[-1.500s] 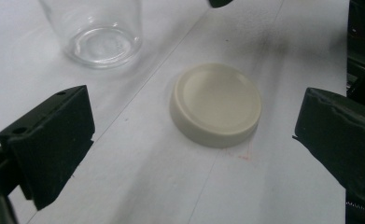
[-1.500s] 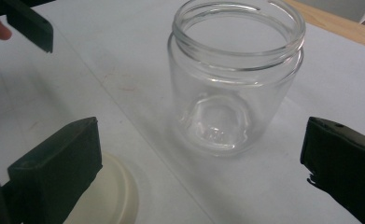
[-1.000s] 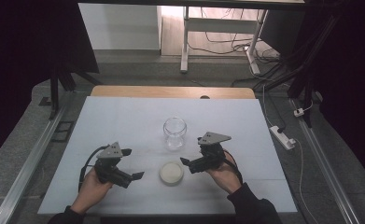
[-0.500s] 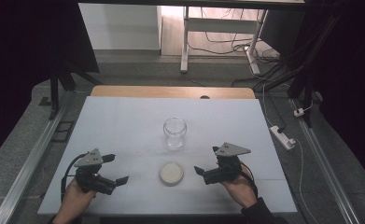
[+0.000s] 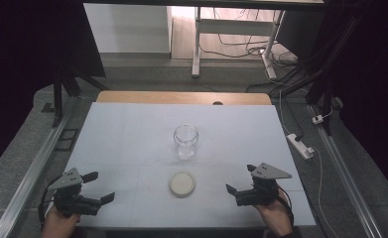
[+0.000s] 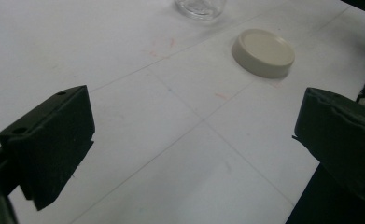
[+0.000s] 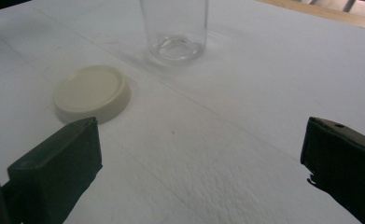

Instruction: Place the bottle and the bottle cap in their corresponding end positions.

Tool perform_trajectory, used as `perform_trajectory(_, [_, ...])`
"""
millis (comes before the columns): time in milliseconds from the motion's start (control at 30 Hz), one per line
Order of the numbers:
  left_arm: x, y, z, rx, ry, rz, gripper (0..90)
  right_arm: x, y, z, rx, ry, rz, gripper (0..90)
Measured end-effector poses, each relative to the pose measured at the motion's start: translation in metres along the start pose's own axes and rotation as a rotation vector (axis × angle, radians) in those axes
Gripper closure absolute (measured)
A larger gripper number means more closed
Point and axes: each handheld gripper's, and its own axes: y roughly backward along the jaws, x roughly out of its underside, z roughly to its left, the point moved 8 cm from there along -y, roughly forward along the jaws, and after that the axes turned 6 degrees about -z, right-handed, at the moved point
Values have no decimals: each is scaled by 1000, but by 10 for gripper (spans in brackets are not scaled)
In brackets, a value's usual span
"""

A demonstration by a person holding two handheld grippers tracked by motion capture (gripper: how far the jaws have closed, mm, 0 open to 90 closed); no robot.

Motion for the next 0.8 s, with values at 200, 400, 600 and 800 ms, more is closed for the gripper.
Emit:
perform_trajectory(200, [9,11,8,-31,40,-13,0,14,21,-13,53,-39,-1,0])
perform_trajectory(400, [17,18,14,-68,52,-11,0,28,39,-22,98,-68,6,0])
perform_trajectory(600, [26,22,17,-108,45,16,0,39,53,-28,127,-98,15,0])
perform_trajectory(800, [32,23,17,-130,37,46,0,48,62,-31,146,-118,35,0])
